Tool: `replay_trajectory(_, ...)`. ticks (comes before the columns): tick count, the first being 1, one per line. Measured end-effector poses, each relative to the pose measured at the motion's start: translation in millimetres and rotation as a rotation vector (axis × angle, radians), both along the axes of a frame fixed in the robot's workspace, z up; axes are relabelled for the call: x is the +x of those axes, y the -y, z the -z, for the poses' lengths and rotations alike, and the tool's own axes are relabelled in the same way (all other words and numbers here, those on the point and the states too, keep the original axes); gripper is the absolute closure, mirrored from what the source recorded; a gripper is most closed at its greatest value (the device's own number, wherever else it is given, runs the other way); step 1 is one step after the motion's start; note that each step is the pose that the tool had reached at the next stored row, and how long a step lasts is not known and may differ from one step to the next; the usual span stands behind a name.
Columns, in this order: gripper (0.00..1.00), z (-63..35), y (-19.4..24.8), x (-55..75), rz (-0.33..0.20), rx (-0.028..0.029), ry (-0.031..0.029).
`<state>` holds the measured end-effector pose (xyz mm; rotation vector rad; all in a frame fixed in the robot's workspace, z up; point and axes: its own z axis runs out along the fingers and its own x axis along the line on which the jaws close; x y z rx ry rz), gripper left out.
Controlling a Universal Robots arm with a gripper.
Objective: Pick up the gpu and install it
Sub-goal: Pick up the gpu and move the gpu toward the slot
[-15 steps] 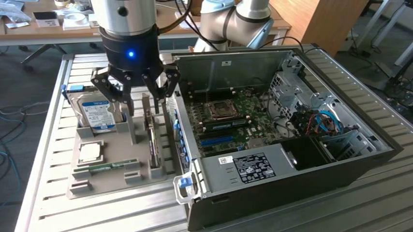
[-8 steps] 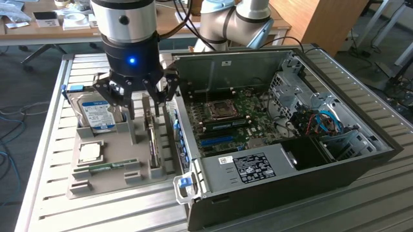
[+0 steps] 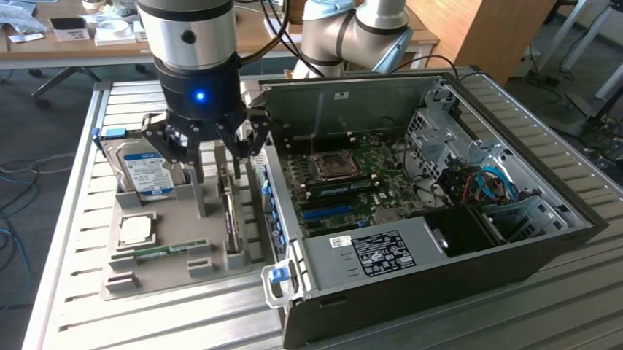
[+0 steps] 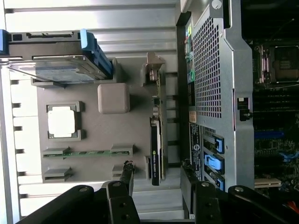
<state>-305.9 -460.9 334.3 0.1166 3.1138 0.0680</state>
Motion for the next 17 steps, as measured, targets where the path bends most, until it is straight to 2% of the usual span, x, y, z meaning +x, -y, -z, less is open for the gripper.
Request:
replay_trajectory(4, 0.47, 2.6, 0.0, 0.0, 0.000, 0.0003, 0.0003)
replay_trajectory(17, 0.47, 26.1, 0.0, 0.0, 0.000, 0.0002, 0.0001)
